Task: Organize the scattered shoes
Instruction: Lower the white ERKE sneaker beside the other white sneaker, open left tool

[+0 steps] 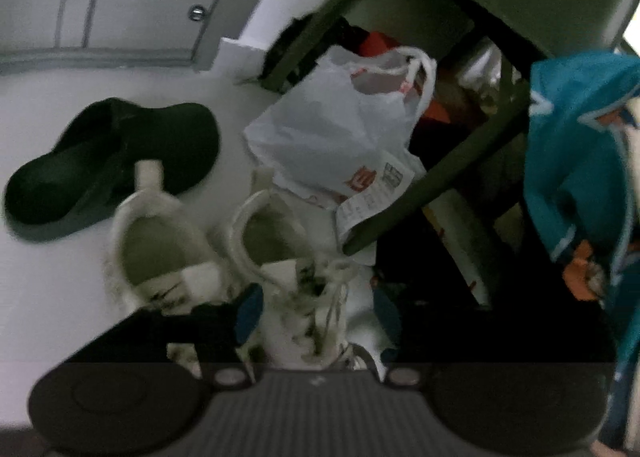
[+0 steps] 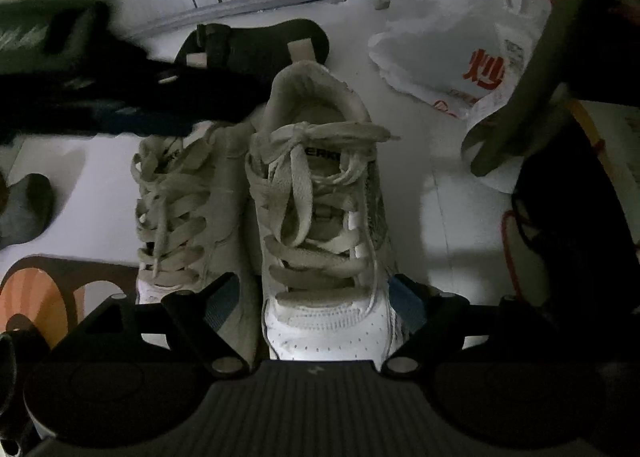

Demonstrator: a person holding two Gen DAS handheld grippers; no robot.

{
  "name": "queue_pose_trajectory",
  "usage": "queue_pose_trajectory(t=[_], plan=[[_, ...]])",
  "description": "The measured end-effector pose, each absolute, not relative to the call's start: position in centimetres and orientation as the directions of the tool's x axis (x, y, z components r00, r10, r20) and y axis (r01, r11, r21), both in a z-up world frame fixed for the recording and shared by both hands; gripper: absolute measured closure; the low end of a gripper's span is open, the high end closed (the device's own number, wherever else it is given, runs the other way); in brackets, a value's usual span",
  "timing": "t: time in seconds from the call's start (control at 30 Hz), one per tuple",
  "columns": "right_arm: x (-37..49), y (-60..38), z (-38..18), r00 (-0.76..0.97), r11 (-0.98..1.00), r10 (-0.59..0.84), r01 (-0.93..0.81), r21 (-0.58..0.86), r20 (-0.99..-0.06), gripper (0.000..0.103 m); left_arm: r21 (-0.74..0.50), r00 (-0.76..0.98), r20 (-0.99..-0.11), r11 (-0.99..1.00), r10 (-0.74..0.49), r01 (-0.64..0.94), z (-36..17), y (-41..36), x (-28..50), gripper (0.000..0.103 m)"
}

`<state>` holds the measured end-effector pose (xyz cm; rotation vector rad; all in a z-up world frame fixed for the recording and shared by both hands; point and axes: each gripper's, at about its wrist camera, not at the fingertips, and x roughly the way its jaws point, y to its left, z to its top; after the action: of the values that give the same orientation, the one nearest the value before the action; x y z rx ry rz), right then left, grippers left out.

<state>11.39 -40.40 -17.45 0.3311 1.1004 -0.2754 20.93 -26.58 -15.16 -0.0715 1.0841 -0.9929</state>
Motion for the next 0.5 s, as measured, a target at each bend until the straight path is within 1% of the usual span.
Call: queue_pose_trajectory(t=[0.17, 0.27, 0.37, 0.5], plan=[[10.2, -39.3, -15.2, 0.456, 0.927, -0.124, 0.37, 0.061, -0.881, 0.017, -0.444, 0.197, -0.713, 0.651, -0.673, 0.616, -12.7, -21.8, 19.1, 0.035], [9.3, -38.5, -13.2, 0.469, 0.926, -0.134, 0.374, 0.059, -0.873, 0.017, -0.416, 0.254, -0.717, 0.69, -0.649, 0.592, -11.0, -19.3, 18.4, 0.034], [9.0, -37.7, -11.1, 0.486, 0.936, -0.144, 0.349, 0.041, -0.862, 0.017, -0.428, 0.272, -0.717, 0.713, -0.642, 0.556, -9.2, -16.8, 17.9, 0.029], [8.8, -36.7, -8.6, 0.501, 0.952, -0.138, 0.305, 0.026, -0.854, 0.017, -0.41, 0.313, -0.719, 0.743, -0.62, 0.53, -7.5, -14.5, 16.7, 0.029]])
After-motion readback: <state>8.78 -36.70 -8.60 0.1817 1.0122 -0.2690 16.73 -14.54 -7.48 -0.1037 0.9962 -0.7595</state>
